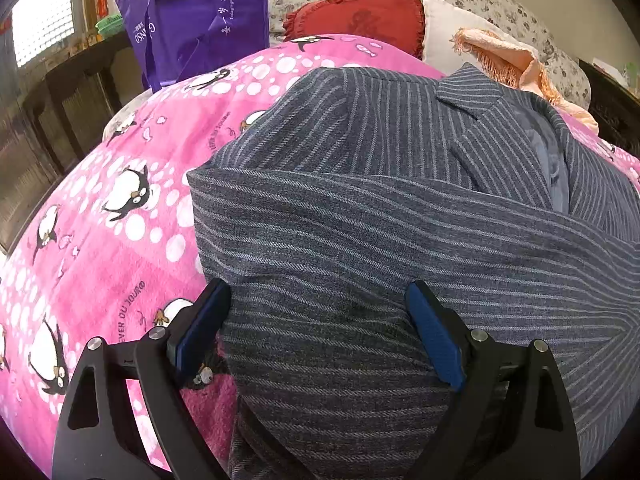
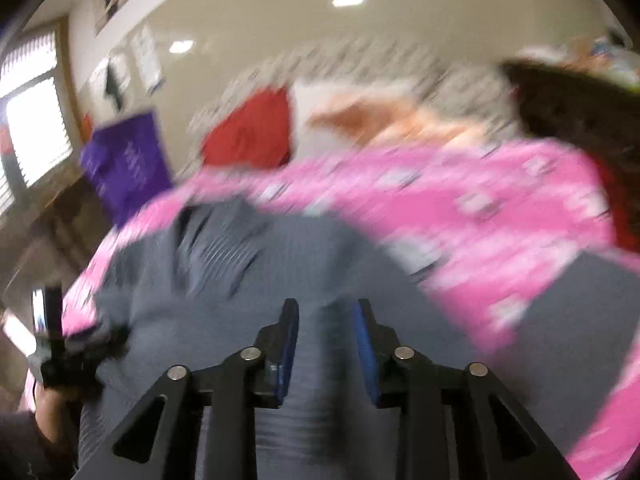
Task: Fold large clothes
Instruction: 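Grasp the other sleeve cuff with the right tool, then fold the held sleeve across the jacket body with the right tool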
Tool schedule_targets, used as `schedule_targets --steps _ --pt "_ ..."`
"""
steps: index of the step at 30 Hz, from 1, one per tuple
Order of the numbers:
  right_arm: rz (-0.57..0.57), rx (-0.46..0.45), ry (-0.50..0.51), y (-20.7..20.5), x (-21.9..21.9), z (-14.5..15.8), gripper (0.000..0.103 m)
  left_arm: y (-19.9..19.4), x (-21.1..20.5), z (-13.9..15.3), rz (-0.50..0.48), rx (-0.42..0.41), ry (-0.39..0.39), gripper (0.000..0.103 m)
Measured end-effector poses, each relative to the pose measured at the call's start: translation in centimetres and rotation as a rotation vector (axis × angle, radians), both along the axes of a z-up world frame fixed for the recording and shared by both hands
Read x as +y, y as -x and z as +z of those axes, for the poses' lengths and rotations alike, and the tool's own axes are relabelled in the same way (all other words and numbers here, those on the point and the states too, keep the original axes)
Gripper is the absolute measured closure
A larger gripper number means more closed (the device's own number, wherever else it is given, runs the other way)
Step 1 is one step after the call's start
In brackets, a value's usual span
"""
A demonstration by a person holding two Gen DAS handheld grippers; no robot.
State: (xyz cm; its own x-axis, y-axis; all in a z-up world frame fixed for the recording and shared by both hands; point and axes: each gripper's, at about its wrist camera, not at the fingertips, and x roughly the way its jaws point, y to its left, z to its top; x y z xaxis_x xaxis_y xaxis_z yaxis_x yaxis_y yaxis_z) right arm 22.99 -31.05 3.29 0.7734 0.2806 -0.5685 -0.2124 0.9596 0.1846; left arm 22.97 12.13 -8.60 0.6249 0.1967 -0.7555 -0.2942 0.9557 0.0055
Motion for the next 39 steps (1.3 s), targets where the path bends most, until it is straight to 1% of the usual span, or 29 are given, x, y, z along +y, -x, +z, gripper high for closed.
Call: schedule_targets --steps 2,4,5,7,9,10,11,14,16,18,19,20,21,22,24,27,29,30,31,33,34,35,37,38,39 --pt "-0.09 0.01 0.013 -0.1 -5.4 0.8 0.073 0.0 0.2 0.0 0.0 0.0 0.003 0.012" --pt "-0.233 0.074 0.008 -0.3 -12.8 -0.2 0.073 0.0 0.1 0.0 0.0 -0.001 0.001 0.012" --pt "-0.286 0.109 -0.025 -0.2 -15.8 -1.0 0.073 0.0 0.1 0.0 0.0 -0.001 0.001 0.012" --pt "-0.355 0.165 -0.119 0.1 -20.5 -2.7 0.073 0.0 0.1 0.0 0.001 0.0 0.0 0.012" --pt "-0.4 0.188 -0.19 0.5 -23.7 -4.1 0.071 -0.1 0.0 0.0 0.002 0.001 -0.001 0.012" --pt "-0.41 0.181 -0.216 0.7 -24.8 -4.7 0.068 -0.1 -0.1 0.0 0.002 0.002 -0.003 0.012" --pt "-0.408 0.174 -0.24 0.7 -25.5 -5.0 0.068 -0.1 0.0 0.0 0.002 0.002 -0.003 0.012" --pt "-0.388 0.2 -0.282 -0.4 -26.3 -6.3 0.068 -0.1 0.1 0.0 0.002 0.002 -0.002 0.012" --pt "-0.369 0.191 -0.282 -1.1 -26.3 -6.6 0.068 -0.1 0.1 0.0 0.002 0.002 -0.003 0.012" --pt "-0.358 0.177 -0.305 -1.7 -26.5 -6.9 0.068 -0.1 0.0 0.0 0.003 0.003 -0.003 0.012" --pt "-0.358 0.171 -0.318 -1.9 -26.7 -6.8 0.069 -0.1 0.0 0.0 0.003 0.003 -0.004 0.012" --pt "-0.362 0.159 -0.326 -1.9 -26.7 -6.6 0.08 -0.1 0.1 0.0 0.003 0.005 -0.006 0.012" --pt "-0.363 0.153 -0.328 -1.9 -26.7 -6.5 0.087 -0.1 0.0 0.0 0.003 0.006 -0.006 0.012" --pt "-0.352 0.151 -0.335 -1.8 -26.5 -6.3 0.097 -0.1 0.1 0.0 0.004 0.006 -0.006 0.011" --pt "-0.339 0.134 -0.299 -1.3 -25.7 -5.3 0.098 -0.2 0.1 0.0 0.005 0.008 -0.007 0.011" --pt "-0.332 0.094 -0.241 0.8 -25.2 -2.4 0.098 -0.3 0.3 -0.1 0.003 0.007 -0.007 0.011" --pt "-0.382 0.045 -0.216 3.5 -26.3 0.8 0.099 -0.3 0.3 -0.1 0.003 0.006 -0.004 0.011" --pt "-0.412 0.026 -0.214 4.6 -27.0 1.9 0.099 -0.3 0.4 -0.1 0.002 0.007 -0.003 0.011" --pt "-0.462 -0.011 -0.224 6.7 -28.2 3.8 0.099 -0.3 0.4 -0.1 0.002 0.009 -0.004 0.011" --pt "-0.509 -0.027 -0.245 9.0 -29.5 5.5 0.099 -0.1 0.2 0.2 0.0 0.011 -0.009 0.011" --pt "-0.5 -0.029 -0.269 10.2 -29.8 6.2 0.099 0.0 0.2 0.7 -0.005 0.016 -0.003 0.012" --pt "-0.483 -0.029 -0.273 11.0 -29.4 6.6 0.099 0.3 0.2 1.2 -0.006 0.015 0.009 0.012" --pt "-0.437 -0.016 -0.256 11.9 -27.8 6.9 0.099 1.5 0.4 2.6 -0.015 -0.022 0.045 0.012" --pt "-0.418 -0.017 -0.255 12.0 -27.0 6.9 0.099 2.4 0.4 3.5 -0.026 -0.037 0.036 0.012" --pt "-0.388 -0.017 -0.256 12.1 -25.8 6.9 0.099 3.0 0.3 3.9 -0.027 -0.036 -0.003 0.012"
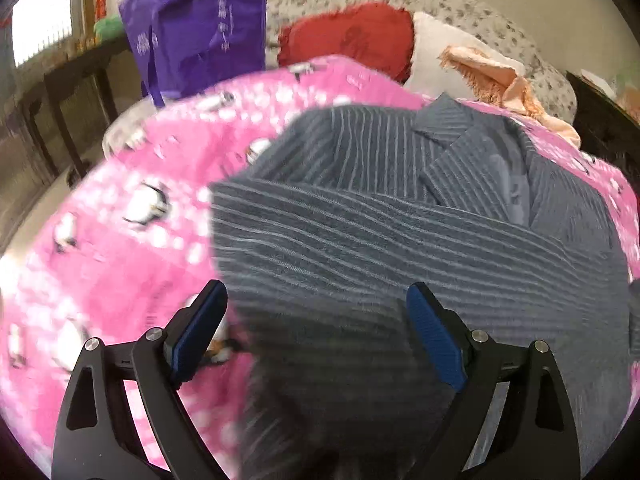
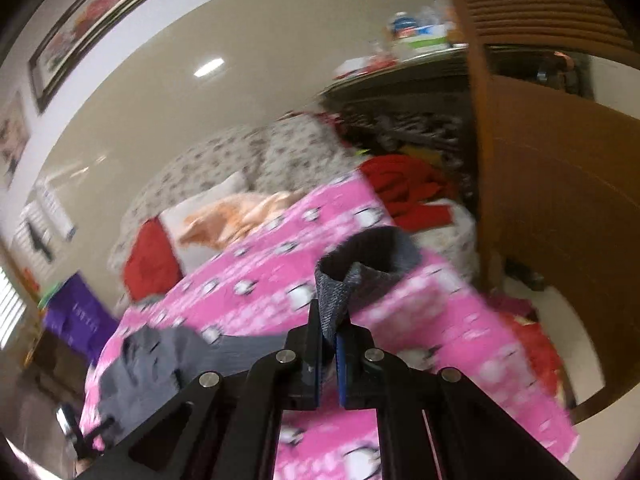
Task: Fold large clothes
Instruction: 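Fold the held sleeve across the jacket body with the right tool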
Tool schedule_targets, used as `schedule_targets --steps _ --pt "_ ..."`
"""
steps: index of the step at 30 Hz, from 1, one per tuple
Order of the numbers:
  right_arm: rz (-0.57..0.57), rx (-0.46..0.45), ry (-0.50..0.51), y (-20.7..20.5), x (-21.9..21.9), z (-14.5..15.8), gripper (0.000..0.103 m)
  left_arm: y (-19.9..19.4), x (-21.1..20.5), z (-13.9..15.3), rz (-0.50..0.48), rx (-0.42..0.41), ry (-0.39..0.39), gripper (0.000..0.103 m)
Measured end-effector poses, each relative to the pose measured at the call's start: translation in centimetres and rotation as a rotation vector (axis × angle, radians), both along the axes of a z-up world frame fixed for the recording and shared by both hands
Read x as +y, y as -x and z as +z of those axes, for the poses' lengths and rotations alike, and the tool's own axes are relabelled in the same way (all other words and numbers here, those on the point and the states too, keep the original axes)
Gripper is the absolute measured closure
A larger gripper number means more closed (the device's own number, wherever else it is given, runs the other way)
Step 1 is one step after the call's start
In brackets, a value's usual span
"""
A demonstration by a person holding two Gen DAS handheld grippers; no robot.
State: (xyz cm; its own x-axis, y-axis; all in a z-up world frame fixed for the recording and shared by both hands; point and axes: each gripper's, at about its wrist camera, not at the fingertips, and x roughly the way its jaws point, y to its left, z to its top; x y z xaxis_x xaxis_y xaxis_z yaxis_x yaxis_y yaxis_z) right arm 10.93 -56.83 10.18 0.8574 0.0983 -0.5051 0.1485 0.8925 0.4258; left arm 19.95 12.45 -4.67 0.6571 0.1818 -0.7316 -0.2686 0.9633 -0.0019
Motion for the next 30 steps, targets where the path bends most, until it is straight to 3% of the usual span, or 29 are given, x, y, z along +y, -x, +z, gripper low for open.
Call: schedule_targets --steps 3,5,12,14,16,19,23,26,27,30 --pt "0.115 -0.024 -0.014 -0.9 4.9 -0.6 0.099 2.5 0.3 0.7 0.037 0.015 -0.175 0.012" --pt "0.215 -0.034 -0.002 -2.5 10.2 -1.0 0.099 4.2 1.2 0.9 0.068 0.026 -0.219 0.012" --pt "0.541 -0.029 0.007 -7.0 29.8 -4.1 0.099 8.3 5.3 1.8 0.106 -0.006 0.005 0.012" --pt "0.646 0.03 0.058 -7.8 36.0 -7.3 0.099 8.4 5.2 2.6 0.082 -0.024 0.045 0.012" --pt "0.651 0.141 0.163 -8.1 39.4 -11.1 0.099 7.8 4.1 3.5 0.04 -0.035 0.055 0.012" --pt "0.642 0.259 0.264 -7.2 41.0 -15.0 0.091 6.1 2.1 4.9 -0.042 -0.063 0.084 0.012" --pt "0.618 0.208 0.333 -4.0 39.0 -14.6 0.061 3.0 -1.8 4.4 -0.164 -0.053 0.16 0.012" --pt "0.588 0.238 0.414 -0.7 36.7 -15.7 0.06 0.4 -6.5 2.2 -0.277 0.017 0.24 0.012" --pt "0.578 0.259 0.421 -0.4 36.1 -15.9 0.059 -0.1 -8.0 1.5 -0.318 0.038 0.273 0.012" --pt "0.531 0.226 0.356 2.0 34.0 -16.3 0.043 -0.8 -12.3 -0.4 -0.441 0.09 0.362 0.012"
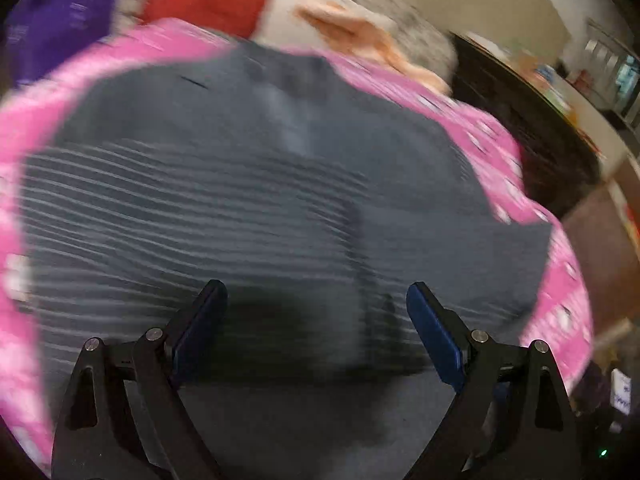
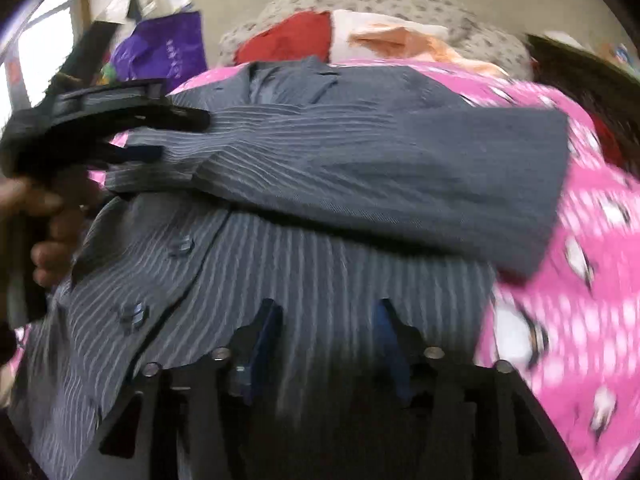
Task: Fold large clothes
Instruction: 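Fold the held sleeve across the jacket body with the right tool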
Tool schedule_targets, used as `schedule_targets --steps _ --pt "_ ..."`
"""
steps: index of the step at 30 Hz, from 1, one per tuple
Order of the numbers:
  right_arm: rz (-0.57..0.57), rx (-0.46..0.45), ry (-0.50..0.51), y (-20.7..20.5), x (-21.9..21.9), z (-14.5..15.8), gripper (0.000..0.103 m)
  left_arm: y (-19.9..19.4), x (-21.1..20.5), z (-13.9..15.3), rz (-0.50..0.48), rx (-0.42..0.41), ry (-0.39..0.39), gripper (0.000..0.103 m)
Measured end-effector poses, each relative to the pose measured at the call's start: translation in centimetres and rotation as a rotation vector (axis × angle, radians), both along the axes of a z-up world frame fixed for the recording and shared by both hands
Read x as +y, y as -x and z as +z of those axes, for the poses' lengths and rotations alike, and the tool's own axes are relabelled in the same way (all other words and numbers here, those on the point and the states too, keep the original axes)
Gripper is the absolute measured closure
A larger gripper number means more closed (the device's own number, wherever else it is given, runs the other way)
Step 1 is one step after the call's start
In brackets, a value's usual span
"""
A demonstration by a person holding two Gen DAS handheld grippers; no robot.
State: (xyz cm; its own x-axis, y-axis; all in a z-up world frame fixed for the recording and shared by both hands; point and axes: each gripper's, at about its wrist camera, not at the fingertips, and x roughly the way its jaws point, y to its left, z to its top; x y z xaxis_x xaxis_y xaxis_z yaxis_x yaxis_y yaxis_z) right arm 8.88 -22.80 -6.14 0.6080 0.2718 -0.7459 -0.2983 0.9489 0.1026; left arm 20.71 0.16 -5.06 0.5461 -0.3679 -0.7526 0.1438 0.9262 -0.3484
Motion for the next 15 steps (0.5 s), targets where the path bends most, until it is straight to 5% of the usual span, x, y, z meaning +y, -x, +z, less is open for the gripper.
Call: schedule_targets --steps 5,8,10,15 --pt "-0.046 0.0 -0.003 0.1 -0.5 -0.6 0.032 -0.2 -4.5 -0.9 -0.132 0.002 -0.009 0.012" --pt "-0.051 -0.005 -0.006 0.0 -0.5 -0.6 0.032 -0.9 -4.3 -0.6 -0.157 0.028 0.094 0.037" --pt "-0.05 -0.004 -0.015 0.2 -0.8 -0.6 0.032 -1.3 -4.1 -0.5 -0.17 0.034 0.138 0.063" --pt "-0.051 0.003 -0.044 0.1 -1.1 -0.7 0.031 -3.3 -5.9 -1.5 -0.192 0.091 0.101 0.07"
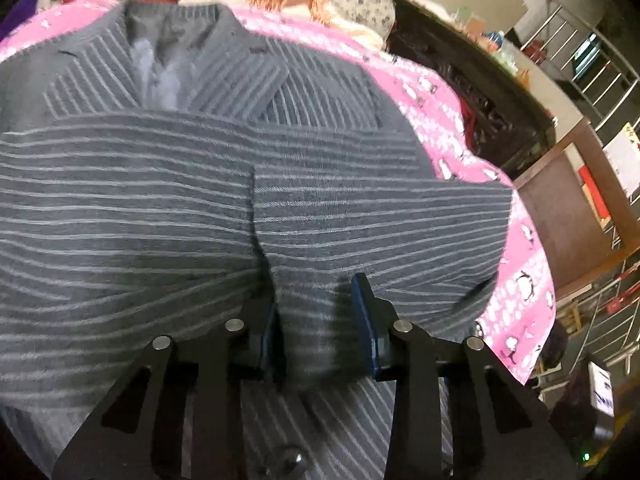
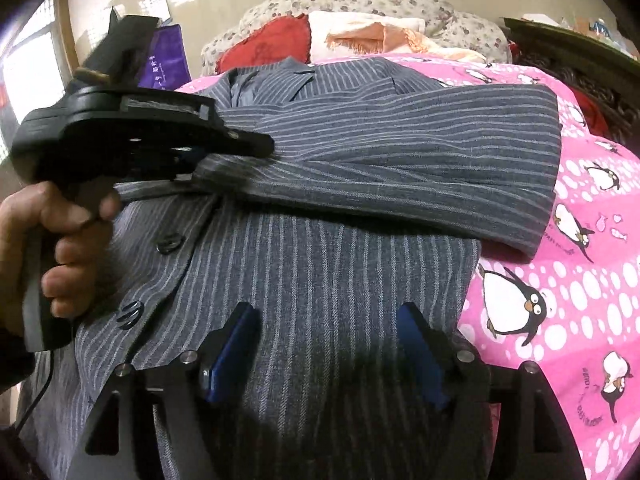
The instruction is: Fold large clothes
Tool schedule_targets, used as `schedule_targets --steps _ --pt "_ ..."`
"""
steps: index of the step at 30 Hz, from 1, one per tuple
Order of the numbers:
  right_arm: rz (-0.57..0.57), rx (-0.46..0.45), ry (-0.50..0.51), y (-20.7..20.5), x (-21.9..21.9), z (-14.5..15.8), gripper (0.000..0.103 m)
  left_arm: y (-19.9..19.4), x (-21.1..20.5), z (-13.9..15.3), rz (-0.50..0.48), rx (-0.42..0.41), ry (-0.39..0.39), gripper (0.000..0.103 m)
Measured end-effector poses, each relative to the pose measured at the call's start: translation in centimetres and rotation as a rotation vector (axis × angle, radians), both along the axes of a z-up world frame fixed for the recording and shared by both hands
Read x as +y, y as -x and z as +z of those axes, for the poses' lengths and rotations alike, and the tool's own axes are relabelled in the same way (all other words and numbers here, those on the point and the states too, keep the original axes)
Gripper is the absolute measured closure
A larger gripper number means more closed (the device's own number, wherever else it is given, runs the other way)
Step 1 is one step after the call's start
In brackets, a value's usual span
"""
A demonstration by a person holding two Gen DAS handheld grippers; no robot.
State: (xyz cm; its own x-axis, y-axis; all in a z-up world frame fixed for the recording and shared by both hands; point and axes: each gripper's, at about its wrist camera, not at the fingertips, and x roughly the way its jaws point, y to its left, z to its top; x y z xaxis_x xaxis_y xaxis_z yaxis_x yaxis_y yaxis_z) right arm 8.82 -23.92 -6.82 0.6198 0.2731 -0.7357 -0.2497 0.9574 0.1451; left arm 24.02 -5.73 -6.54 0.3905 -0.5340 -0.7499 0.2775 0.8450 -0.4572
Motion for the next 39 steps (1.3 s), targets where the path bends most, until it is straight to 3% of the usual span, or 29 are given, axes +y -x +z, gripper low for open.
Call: schedule_targets --steps 5,6,7,10,12,16,19,20,23,27,30,33,35,39 --pt "-0.002 -0.001 0.0 0.3 0.0 0.0 0.031 -0.8 -1.0 0.0 0.008 0.014 -0.026 0.067" --pt "-0.001 -0.002 0.001 0.4 0.0 0.0 0.031 -0.6 -1.0 0.1 0.005 0.006 -0.034 0.075" --pt "-0.002 -0.004 0.001 0.4 0.0 0.0 0.031 -0.2 -1.1 0.5 -0.002 -0.02 -0.051 0.097" --pt "-0.003 -0.006 0.002 0.4 0.1 0.0 0.031 1.4 -1.5 3.3 -0.017 -0.152 -0.084 0.097" --pt "-0.003 -0.008 0.004 0.6 0.1 0.0 0.031 3.0 0.1 6.2 0.004 -0.256 -0.054 0.097" --pt "-0.004 -0.011 0.007 0.7 0.1 0.0 0.031 5.4 5.6 12.2 0.114 -0.424 -0.021 0.097" --pt "-0.004 -0.011 0.008 0.7 0.1 0.0 0.031 6.6 10.6 13.7 0.231 -0.493 -0.069 0.097" --pt "-0.004 -0.011 0.007 0.7 0.1 0.0 0.031 6.6 12.0 13.4 0.267 -0.492 -0.093 0.097" --pt "-0.005 -0.01 0.004 0.7 0.1 0.0 0.031 5.7 15.9 9.7 0.368 -0.381 -0.12 0.097" --pt "-0.005 -0.01 0.004 0.7 0.1 0.0 0.031 3.6 16.7 3.7 0.383 -0.209 -0.152 0.097" --pt "-0.005 -0.008 -0.002 0.5 0.0 0.0 0.031 3.6 16.7 1.6 0.396 -0.161 -0.183 0.092" --pt "-0.004 -0.004 -0.019 0.6 -0.2 0.1 0.032 4.1 17.7 2.2 0.431 -0.176 -0.169 0.08" --pt "-0.015 -0.006 -0.043 0.5 -0.9 0.5 0.033 5.0 18.7 3.7 0.488 -0.223 -0.183 0.079" --pt "-0.039 -0.134 -0.114 -0.7 -2.9 4.8 0.037 5.7 19.7 5.9 0.572 -0.307 -0.189 0.065"
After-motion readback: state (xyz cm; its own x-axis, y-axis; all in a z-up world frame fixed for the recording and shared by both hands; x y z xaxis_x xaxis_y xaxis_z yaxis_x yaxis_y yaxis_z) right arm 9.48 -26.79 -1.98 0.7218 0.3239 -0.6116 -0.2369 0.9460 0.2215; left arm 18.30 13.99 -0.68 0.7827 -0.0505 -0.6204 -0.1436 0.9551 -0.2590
